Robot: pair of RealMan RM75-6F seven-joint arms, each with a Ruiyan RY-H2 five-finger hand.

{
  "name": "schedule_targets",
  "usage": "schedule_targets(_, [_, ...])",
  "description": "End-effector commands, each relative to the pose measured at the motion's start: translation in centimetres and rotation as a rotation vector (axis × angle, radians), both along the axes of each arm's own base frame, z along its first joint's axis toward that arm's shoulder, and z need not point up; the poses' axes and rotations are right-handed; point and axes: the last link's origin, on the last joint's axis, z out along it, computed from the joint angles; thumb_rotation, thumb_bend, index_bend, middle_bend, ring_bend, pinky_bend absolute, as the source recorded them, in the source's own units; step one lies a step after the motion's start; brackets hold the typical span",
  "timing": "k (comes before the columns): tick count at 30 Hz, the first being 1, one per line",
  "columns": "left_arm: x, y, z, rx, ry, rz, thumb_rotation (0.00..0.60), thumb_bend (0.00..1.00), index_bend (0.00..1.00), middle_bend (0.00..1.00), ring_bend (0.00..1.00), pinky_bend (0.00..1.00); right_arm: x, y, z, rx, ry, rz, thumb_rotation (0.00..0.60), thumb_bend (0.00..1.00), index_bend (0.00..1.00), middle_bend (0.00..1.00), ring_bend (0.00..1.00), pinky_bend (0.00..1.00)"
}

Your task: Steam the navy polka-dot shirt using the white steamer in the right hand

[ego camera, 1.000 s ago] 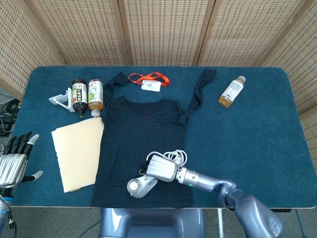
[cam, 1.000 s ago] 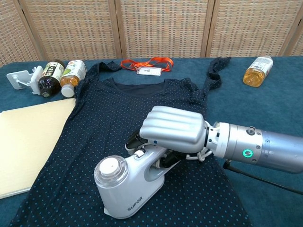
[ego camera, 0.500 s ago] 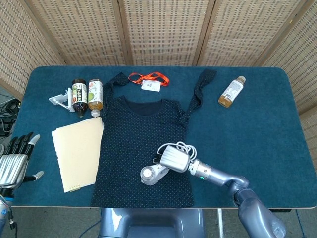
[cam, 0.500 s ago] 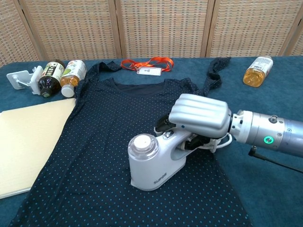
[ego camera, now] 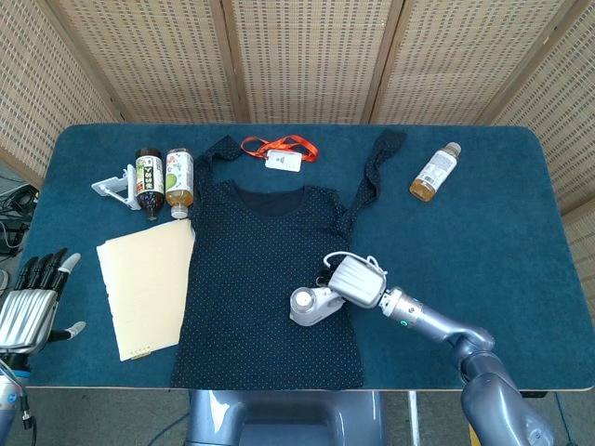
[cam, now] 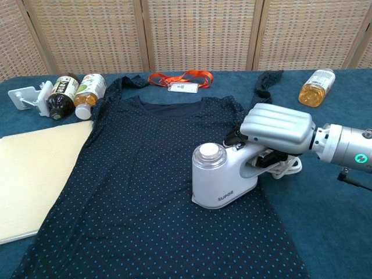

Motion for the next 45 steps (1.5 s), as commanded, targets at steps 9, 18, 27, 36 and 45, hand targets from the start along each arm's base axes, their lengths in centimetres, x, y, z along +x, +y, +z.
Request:
schedule_targets(9, [-0.2, -0.2, 0.3, 0.017, -0.006, 0.009, 0.600, 0.00, 0.00, 0.00, 0.00, 0.00, 1.6, 2.3, -2.2, 0.096, -0.034, 0.064, 0.600, 1.00, 0.77, 0.64, 0.71, 1.00])
schedule_targets(18, [-0.2, 0.0, 0.1, 0.005, 0.000, 0.009, 0.600, 0.00, 0.00, 0.00, 0.00, 0.00, 2.6, 5.6, -3.1, 0.217, -0.077, 0.173, 0.600, 1.00, 0.77, 0.64, 0.71, 1.00])
schedule_targets(27, [-0.3, -0.1, 0.1, 0.007, 0.000, 0.007, 0.600, 0.00, 0.00, 0.00, 0.00, 0.00, 2.5, 6.8, -3.5, 0.245, -0.072, 0.193, 0.600, 1.00, 0.77, 0.64, 0.71, 1.00])
schedule_targets(36, [-0.2, -0.1, 0.0, 0.004, 0.002, 0.006, 0.600, 0.00, 0.00, 0.00, 0.00, 0.00, 1.0, 4.1, -2.2, 0.133, -0.011, 0.127, 0.600, 1.00, 0.77, 0.64, 0.71, 1.00])
schedule_targets(45, [-0.1, 0.0, -0.1, 0.001, 0.004, 0.008, 0.600, 0.00, 0.00, 0.00, 0.00, 0.00, 0.2, 0.6, -0.4, -0.003, -0.013, 0.011, 0.600, 1.00, 0.77, 0.64, 0.71, 1.00])
